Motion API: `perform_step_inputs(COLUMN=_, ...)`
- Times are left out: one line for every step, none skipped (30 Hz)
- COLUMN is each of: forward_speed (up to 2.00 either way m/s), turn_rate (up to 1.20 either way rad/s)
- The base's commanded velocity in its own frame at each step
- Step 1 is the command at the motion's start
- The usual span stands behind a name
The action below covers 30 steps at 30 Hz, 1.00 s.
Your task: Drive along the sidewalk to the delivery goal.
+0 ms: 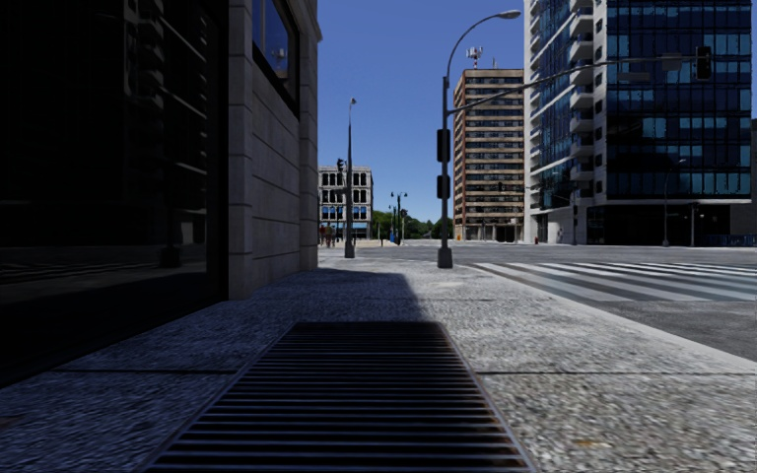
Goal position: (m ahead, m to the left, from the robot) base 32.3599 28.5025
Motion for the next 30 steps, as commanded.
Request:
perform_step_inputs(forward_speed=2.0, turn_rate=0.0)
perform_step_inputs(forward_speed=2.0, turn_rate=0.0)
perform_step_inputs(forward_speed=2.0, turn_rate=0.0)
perform_step_inputs(forward_speed=2.0, turn_rate=0.0)
perform_step_inputs(forward_speed=2.0, turn_rate=0.0)
perform_step_inputs(forward_speed=2.0, turn_rate=0.0)
perform_step_inputs(forward_speed=2.0, turn_rate=0.0)
perform_step_inputs(forward_speed=2.0, turn_rate=0.0)
perform_step_inputs(forward_speed=2.0, turn_rate=0.0)
perform_step_inputs(forward_speed=2.0, turn_rate=0.0)
perform_step_inputs(forward_speed=2.0, turn_rate=0.0)
perform_step_inputs(forward_speed=2.0, turn_rate=0.0)
perform_step_inputs(forward_speed=2.0, turn_rate=0.0)
perform_step_inputs(forward_speed=2.0, turn_rate=0.0)
perform_step_inputs(forward_speed=2.0, turn_rate=0.0)
perform_step_inputs(forward_speed=2.0, turn_rate=0.0)
perform_step_inputs(forward_speed=2.0, turn_rate=0.0)
perform_step_inputs(forward_speed=2.0, turn_rate=0.0)
perform_step_inputs(forward_speed=2.0, turn_rate=0.0)
perform_step_inputs(forward_speed=2.0, turn_rate=0.0)
perform_step_inputs(forward_speed=2.0, turn_rate=0.0)
perform_step_inputs(forward_speed=2.0, turn_rate=0.0)
perform_step_inputs(forward_speed=2.0, turn_rate=0.0)
perform_step_inputs(forward_speed=2.0, turn_rate=0.0)
perform_step_inputs(forward_speed=2.0, turn_rate=0.0)
perform_step_inputs(forward_speed=2.0, turn_rate=0.0)
perform_step_inputs(forward_speed=2.0, turn_rate=0.0)
perform_step_inputs(forward_speed=2.0, turn_rate=0.0)
perform_step_inputs(forward_speed=2.0, turn_rate=0.0)
perform_step_inputs(forward_speed=2.0, turn_rate=0.0)
